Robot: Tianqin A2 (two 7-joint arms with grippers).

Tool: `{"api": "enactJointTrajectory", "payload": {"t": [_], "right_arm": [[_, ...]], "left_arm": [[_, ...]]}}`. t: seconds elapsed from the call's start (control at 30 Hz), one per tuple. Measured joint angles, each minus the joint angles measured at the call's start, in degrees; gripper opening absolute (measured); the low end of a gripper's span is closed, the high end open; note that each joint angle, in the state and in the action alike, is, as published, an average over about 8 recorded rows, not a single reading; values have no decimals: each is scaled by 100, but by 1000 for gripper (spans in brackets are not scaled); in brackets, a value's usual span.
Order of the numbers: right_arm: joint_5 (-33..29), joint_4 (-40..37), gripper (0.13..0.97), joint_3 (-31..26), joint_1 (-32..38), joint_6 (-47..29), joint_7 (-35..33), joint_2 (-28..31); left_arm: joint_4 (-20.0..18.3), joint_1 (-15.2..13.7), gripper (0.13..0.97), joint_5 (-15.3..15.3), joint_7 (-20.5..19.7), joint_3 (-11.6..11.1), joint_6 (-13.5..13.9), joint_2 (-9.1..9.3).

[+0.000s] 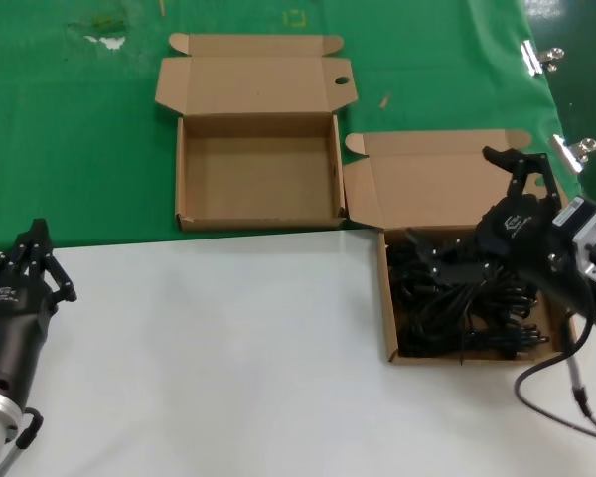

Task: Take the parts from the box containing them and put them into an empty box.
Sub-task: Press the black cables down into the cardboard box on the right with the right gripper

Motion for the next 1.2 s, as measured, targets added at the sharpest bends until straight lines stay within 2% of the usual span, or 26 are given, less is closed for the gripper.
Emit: {"api": "enactJointTrajectory", "payload": {"t": [0.43,0.73,0.9,1.2], "right_arm": [[-82,-260,966,-443,1054,-1651,-520,858],[-169,-574,966,-923,1974,-3198,-898,1379],[-330,-1009,966,-1253,2610,-4090,-1555,1447],[-1029,-2265,966,-1910,3795,-5069,-3398,1138]], "left_arm": [[0,0,140,0,0,0,0,0],[0,0,140,0,0,0,0,0],[0,0,140,0,0,0,0,0],[0,0,140,0,0,0,0,0]]}}
